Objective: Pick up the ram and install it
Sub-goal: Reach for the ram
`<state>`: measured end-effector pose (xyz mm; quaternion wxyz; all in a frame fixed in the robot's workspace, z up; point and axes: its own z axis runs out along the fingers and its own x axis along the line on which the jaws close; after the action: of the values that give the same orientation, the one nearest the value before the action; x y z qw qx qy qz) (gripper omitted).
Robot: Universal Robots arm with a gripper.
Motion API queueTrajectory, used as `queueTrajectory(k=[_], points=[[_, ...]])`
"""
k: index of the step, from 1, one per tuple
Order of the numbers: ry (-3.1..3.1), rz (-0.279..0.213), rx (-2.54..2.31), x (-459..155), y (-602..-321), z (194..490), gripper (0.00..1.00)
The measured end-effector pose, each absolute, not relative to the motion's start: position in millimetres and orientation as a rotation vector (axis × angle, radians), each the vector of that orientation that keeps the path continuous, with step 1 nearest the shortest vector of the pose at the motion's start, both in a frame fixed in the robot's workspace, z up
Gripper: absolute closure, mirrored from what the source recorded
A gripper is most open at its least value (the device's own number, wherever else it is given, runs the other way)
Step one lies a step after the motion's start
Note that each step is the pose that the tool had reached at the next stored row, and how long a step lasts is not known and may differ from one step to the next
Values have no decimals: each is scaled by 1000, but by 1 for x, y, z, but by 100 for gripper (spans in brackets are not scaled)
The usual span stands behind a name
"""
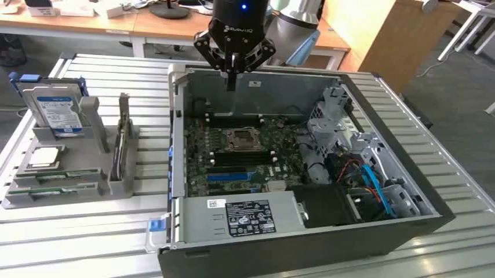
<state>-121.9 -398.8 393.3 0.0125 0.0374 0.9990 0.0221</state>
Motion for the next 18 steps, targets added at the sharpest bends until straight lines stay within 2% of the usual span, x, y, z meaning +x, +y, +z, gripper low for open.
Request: queueTrajectory(k=[18], points=[[3114,69,117,-132,-399,393,89]])
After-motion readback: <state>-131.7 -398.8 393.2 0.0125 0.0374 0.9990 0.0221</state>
